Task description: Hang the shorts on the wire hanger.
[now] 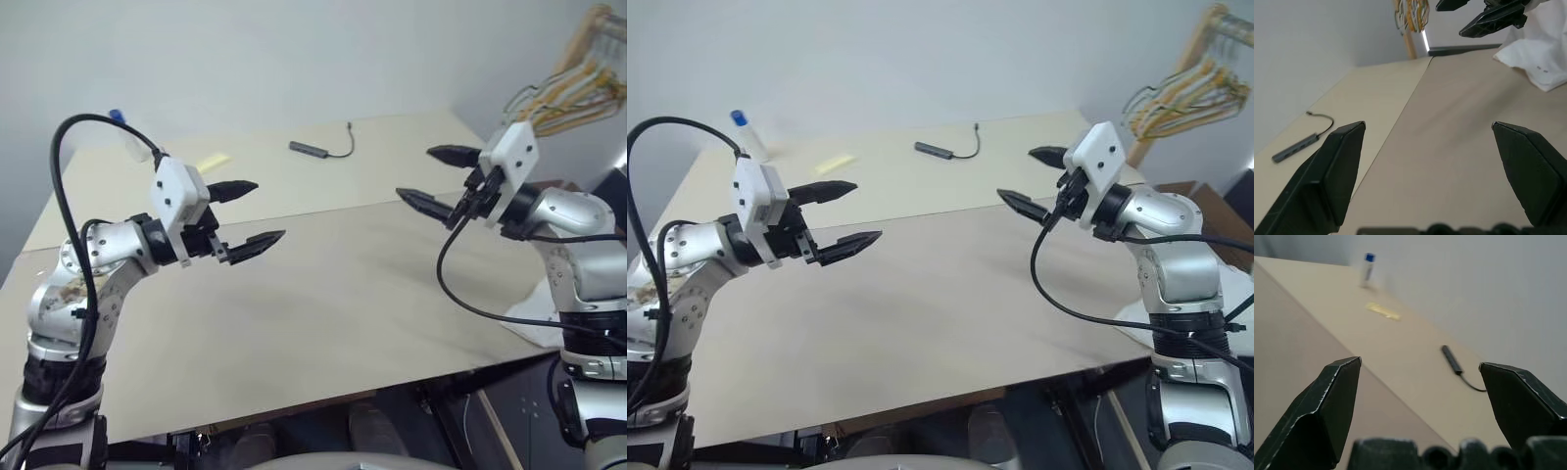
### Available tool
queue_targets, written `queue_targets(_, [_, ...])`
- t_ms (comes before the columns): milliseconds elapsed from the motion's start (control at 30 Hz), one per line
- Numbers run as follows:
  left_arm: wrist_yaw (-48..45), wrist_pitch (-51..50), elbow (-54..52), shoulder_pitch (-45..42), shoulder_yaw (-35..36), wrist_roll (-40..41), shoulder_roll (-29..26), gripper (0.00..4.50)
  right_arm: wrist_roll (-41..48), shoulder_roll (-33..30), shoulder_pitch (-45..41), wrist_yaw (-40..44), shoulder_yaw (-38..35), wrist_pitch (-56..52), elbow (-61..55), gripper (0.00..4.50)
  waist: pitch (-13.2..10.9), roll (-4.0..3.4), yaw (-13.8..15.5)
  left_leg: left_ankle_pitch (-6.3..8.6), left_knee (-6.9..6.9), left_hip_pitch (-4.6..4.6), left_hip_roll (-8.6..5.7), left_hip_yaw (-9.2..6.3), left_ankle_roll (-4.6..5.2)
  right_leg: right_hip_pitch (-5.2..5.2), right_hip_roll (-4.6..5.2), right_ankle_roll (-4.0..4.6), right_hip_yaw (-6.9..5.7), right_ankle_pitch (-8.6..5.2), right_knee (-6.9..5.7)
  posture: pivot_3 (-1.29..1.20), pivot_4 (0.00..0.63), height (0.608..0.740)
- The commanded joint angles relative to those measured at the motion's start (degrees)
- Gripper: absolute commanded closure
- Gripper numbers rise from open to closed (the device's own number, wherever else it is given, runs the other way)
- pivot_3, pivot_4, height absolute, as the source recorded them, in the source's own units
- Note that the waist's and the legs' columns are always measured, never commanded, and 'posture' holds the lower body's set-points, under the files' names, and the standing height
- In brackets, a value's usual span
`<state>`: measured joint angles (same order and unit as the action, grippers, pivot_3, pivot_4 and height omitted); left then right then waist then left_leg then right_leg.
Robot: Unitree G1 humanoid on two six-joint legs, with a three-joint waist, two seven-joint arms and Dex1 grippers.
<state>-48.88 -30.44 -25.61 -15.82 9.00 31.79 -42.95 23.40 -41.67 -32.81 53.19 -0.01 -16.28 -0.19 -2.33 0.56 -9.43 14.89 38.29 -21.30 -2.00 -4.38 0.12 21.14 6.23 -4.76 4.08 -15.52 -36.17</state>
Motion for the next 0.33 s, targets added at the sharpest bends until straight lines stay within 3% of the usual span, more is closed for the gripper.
queue_targets(33, [0.3, -0.8, -5.0, 4.1, 4.0, 2.2, -1.3, 0.00, -0.7, 0.0, -1.7, 4.4, 1.2, 1.2, 1.2, 0.03, 0.0, -0.01, 1.5, 0.00, 0.00, -0.01, 0.01, 0.01, 0.00, 0.05, 0.00, 0.01, 0.00, 0.01, 0.00, -0.07, 0.000, 0.740])
queue_targets(233, [1.0, -2.0, -7.5, 7.7, 5.4, 3.2, -2.1, 0.00, -1.8, 0.8, -2.0, 7.1, 1.6, 1.6, 2.5, 0.03, 0.0, -0.01, 5.3, -0.07, 0.00, 0.00, 0.00, 0.02, -0.10, 0.07, -0.01, 0.15, -0.07, 0.09, -0.01, -0.05, 0.000, 0.740])
queue_targets(333, [1.4, -1.6, -7.7, 8.4, 5.1, 2.5, -2.2, 0.00, -2.3, 0.9, -1.5, 7.9, 1.7, 1.8, 2.1, 0.03, 0.0, -0.01, 5.8, -0.08, 0.00, 0.00, -0.03, 0.03, -0.13, 0.07, -0.11, 0.20, -0.09, 0.11, 0.00, -0.05, 0.000, 0.740])
